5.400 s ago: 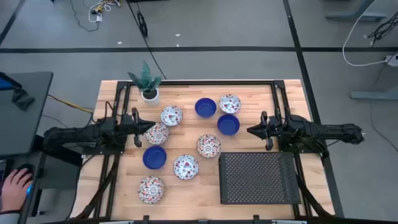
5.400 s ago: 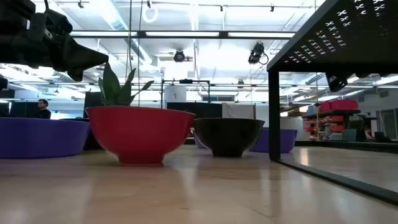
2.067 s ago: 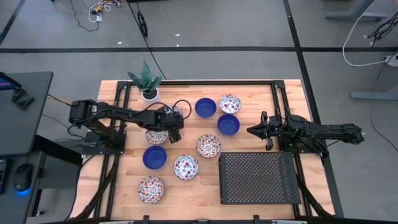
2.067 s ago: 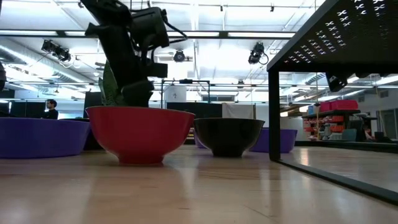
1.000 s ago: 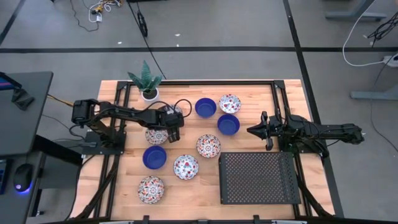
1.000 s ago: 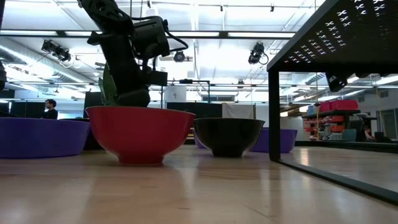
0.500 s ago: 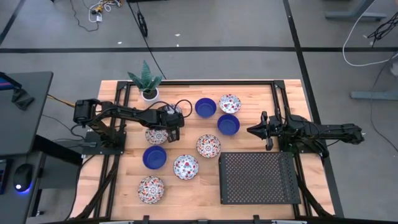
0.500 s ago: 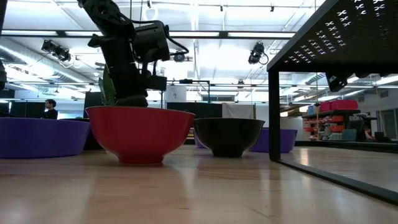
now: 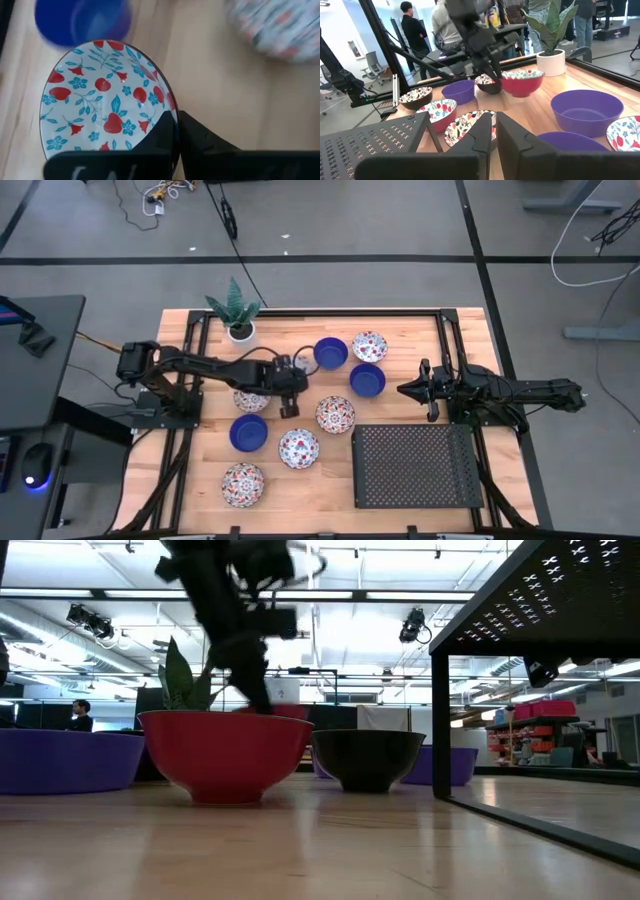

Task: Pick & Place Mini bowls
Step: Put the top left red patterned bowl on the shelf

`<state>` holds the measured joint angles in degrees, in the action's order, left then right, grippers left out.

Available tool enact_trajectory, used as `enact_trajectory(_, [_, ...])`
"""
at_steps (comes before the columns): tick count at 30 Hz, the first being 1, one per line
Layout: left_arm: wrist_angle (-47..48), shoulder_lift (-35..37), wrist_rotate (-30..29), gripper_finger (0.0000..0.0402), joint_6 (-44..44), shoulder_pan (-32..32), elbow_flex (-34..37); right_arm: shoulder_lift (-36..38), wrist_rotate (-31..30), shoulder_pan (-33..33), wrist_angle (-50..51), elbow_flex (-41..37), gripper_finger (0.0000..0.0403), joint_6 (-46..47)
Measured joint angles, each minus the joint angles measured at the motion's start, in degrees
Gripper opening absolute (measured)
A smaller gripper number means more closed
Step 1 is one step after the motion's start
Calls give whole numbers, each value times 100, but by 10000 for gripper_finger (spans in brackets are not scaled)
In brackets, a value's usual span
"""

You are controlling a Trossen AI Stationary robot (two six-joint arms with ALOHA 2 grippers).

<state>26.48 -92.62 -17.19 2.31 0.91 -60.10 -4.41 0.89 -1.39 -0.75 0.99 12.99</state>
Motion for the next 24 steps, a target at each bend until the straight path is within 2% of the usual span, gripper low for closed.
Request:
enact_trajectory(8, [-29,0,0,11,-59,730,-743,-1,0,0,-315,0,31,5])
enact_trajectory(11, [-43,0,-42,13,-65,880,-854,-1,1,0,-987,0,31,154])
enact_trajectory(14, [-108,0,-55,11,-51,961,-860,-29,15,5,-2146,0,31,307])
enact_trajectory(16, [-160,0,-57,11,-15,997,-860,-136,347,36,-2791,27,31,481])
enact_trajectory(18, [-257,0,-55,13,-2,1011,-858,-469,770,128,-2825,164,31,496])
enact_trajectory(24, [-392,0,-57,12,-2,1027,-859,-2252,798,473,-2108,1146,33,131])
